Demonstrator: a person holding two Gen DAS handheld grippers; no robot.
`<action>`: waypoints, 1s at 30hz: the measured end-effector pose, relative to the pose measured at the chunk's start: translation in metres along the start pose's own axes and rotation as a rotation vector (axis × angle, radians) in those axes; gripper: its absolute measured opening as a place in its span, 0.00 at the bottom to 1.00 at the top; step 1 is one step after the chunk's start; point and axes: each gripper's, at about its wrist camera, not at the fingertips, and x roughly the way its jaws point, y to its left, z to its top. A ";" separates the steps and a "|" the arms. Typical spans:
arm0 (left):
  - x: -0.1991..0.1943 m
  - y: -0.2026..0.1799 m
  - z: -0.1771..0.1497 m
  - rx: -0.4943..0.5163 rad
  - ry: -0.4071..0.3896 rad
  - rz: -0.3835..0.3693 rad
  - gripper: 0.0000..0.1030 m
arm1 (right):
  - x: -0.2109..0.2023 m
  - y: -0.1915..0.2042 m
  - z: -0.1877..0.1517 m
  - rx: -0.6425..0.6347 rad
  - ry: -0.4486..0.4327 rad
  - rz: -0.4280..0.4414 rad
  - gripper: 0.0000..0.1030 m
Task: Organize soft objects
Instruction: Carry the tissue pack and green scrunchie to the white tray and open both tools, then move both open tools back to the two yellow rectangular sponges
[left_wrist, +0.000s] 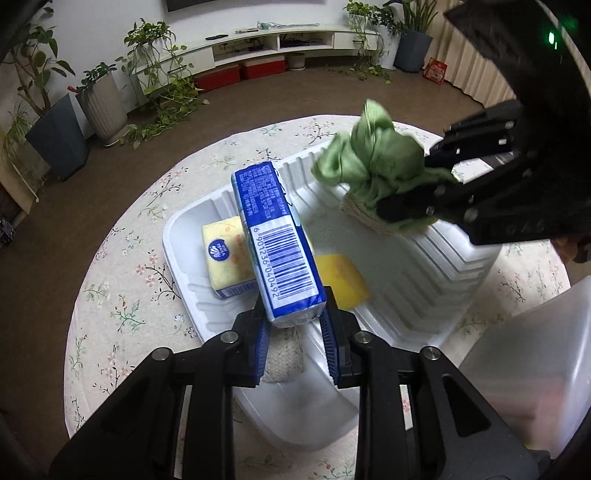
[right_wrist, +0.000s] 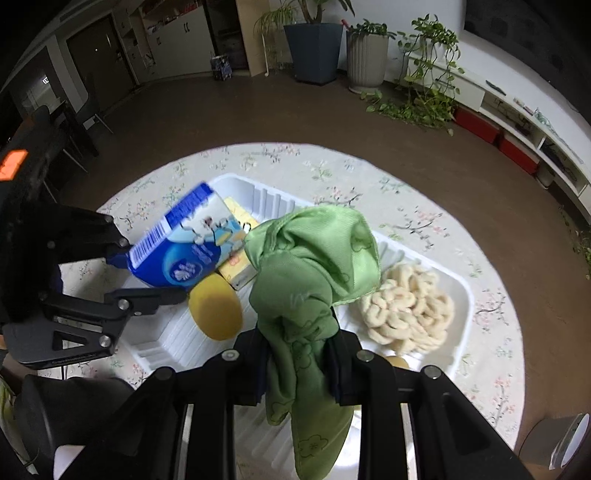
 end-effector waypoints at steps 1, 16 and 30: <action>0.001 0.000 0.000 -0.001 -0.001 0.002 0.24 | 0.004 0.001 0.000 -0.002 0.008 -0.004 0.28; 0.001 -0.002 -0.004 0.001 -0.026 0.035 0.60 | 0.020 0.004 -0.002 -0.007 0.011 -0.034 0.46; -0.023 0.008 -0.009 -0.059 -0.090 0.049 1.00 | -0.022 -0.001 -0.006 0.003 -0.062 -0.052 0.80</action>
